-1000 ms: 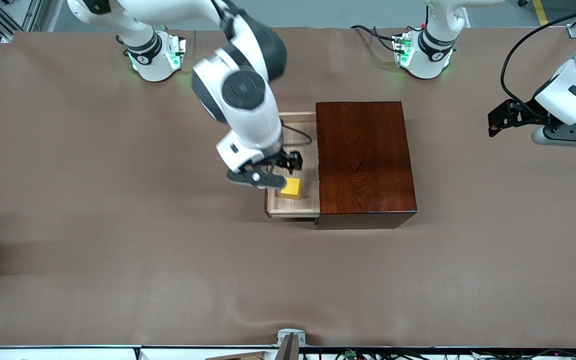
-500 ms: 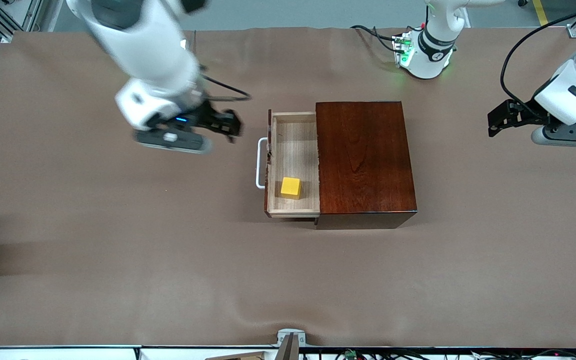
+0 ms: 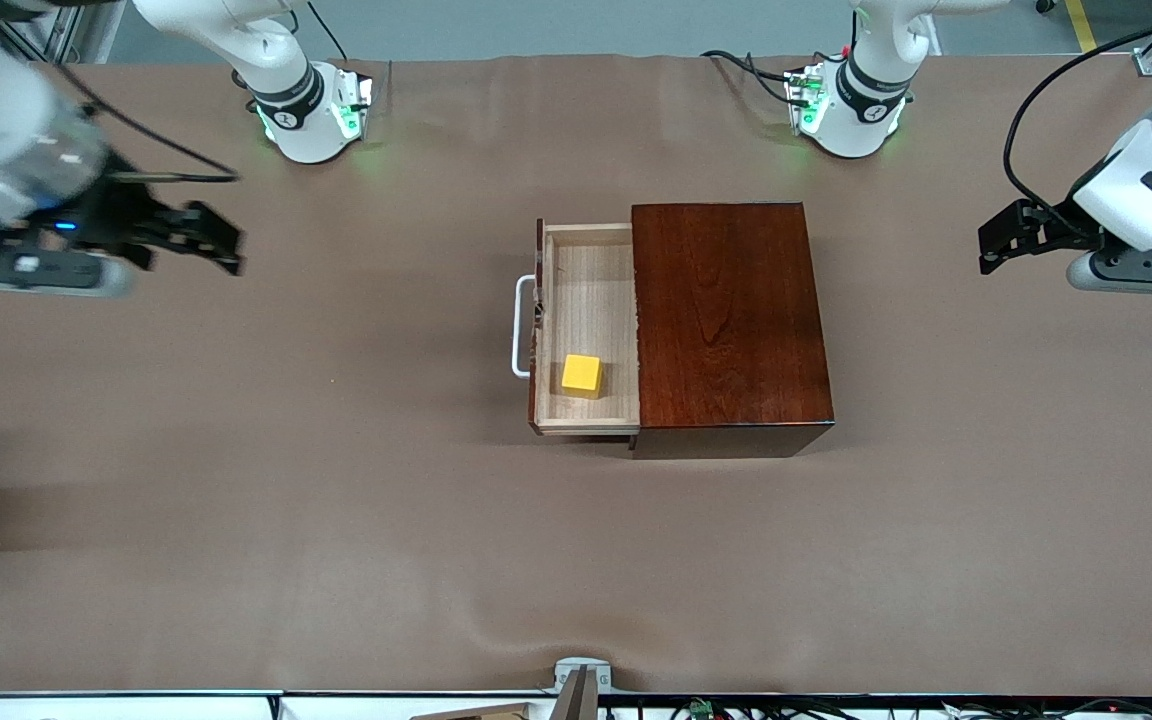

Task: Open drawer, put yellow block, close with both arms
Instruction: 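Release the cube into the drawer and withdraw the right gripper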

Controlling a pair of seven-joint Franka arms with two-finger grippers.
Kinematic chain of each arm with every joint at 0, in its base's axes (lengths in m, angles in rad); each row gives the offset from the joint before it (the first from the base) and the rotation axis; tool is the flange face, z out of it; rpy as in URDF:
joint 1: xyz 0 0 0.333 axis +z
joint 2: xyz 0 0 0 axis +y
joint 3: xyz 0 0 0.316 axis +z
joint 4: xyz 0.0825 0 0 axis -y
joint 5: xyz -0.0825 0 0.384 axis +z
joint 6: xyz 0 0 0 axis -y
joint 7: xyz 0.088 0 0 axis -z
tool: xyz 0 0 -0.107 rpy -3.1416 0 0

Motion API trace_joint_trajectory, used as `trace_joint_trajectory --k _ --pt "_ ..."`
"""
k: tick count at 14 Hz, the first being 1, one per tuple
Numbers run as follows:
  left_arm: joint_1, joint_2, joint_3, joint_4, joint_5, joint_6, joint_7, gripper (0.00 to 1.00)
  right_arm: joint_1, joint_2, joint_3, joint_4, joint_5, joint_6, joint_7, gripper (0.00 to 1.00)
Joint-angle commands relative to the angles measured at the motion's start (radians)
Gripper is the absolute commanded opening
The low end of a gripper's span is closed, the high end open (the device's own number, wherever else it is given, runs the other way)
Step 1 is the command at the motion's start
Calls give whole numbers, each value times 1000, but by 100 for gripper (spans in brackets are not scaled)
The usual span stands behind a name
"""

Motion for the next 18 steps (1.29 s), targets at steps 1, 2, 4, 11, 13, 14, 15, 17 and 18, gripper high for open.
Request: trace_joint_trajectory --k 1,2,4,11,13,14,15,17,18 --pt "3 1 -5 11 10 -2 1 100 -86 -73 21 -104 -34 31 -86 100" --pt "3 1 -5 11 9 -2 2 100 -118 -75 21 -109 -35 31 -126 100" --pt "3 0 -5 11 6 -5 -1 100 -169 -75 21 -115 -35 42 -178 100" --pt "1 -6 -5 11 4 -13 -2 100 -237 -70 21 -144 -44 83 -209 100" --pt "4 -6 -3 11 4 -13 1 100 -237 -69 21 -146 -63 88 -208 100" --pt "4 -6 -3 11 4 -16 -1 100 -237 -69 22 -150 -63 101 -208 100" --pt "4 -6 -3 10 3 -17 -2 100 -237 -69 22 -153 -61 117 -206 100" --pt "-6 -2 -5 13 -4 -17 -19 100 -235 -69 22 -155 -61 125 -208 100" --pt "-19 1 -8 14 -4 -16 -51 100 -237 -69 24 -153 -61 122 -206 100"
